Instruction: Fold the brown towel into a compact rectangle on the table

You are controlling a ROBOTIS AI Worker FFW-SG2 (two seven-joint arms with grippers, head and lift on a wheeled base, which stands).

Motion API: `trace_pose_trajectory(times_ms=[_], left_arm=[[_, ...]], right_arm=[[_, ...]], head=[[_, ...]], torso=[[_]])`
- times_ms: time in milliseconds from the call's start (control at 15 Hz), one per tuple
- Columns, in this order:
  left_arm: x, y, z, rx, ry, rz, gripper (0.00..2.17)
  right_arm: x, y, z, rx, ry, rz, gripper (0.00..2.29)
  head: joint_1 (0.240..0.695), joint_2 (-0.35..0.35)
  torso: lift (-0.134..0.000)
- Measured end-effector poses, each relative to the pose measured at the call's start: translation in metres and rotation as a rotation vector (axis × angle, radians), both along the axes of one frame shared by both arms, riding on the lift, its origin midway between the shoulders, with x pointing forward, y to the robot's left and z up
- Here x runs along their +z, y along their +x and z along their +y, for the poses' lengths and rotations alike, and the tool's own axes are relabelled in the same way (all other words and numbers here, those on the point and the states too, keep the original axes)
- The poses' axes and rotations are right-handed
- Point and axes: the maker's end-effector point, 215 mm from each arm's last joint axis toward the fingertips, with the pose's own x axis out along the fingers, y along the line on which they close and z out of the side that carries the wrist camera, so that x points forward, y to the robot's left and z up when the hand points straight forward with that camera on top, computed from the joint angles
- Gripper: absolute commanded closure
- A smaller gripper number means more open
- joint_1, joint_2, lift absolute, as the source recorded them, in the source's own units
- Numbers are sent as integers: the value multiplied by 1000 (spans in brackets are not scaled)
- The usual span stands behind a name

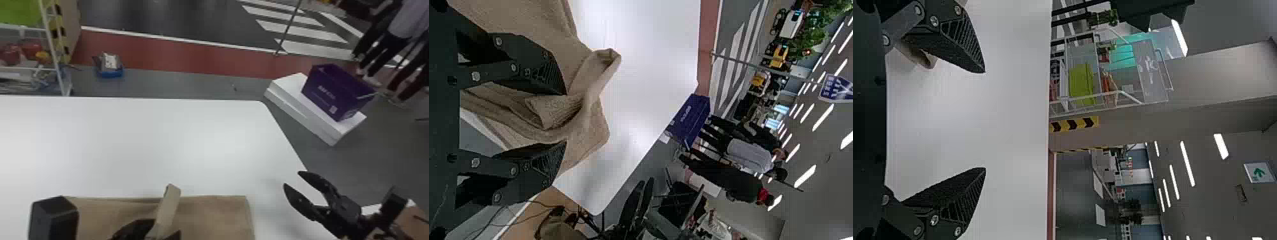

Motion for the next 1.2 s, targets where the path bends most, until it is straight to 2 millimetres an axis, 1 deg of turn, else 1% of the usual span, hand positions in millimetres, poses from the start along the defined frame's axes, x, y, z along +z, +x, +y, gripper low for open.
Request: trace_pose_trajectory(times_ms=[267,333,400,467,533,600,733,867,933,1000,1067,1200], left_arm=[[1,1,-23,-6,3,-17,36],[2,1,-26,-9,2,-22,36],[3,2,-26,-10,2,-29,36],[4,7,-21,-1,5,-43,36],[5,14,-11,22,11,-57,36],[5,24,8,60,15,-70,36],[10,44,53,146,11,-108,29],[15,64,108,237,27,-162,29],[15,70,134,275,33,-170,29],[12,74,163,320,34,-168,29],[9,75,189,360,34,-160,33],[2,73,229,411,31,-143,33]], right_arm=[[7,-2,-4,-5,-4,-12,194],[9,-3,-3,-2,-6,-14,178],[11,-4,0,7,-8,-13,167],[14,-6,5,25,-13,-15,167],[18,-9,12,55,-28,-24,167],[24,-12,21,95,-61,-45,167],[34,-15,36,162,-139,-75,167],[41,-22,52,221,-198,-84,171],[40,-26,61,244,-210,-75,174],[35,-31,71,272,-221,-56,178],[26,-37,82,300,-229,-26,181],[13,-49,105,374,-262,11,181]], head=[[695,-350],[695,-350],[695,-350],[695,-350],[695,-350],[695,-350],[695,-350],[695,-350],[695,-350],[695,-282],[695,-232],[695,-154]], torso=[[-134],[-134],[-134],[-134],[-134],[-134],[-134],[-134],[-134],[-134],[-134],[-134]])
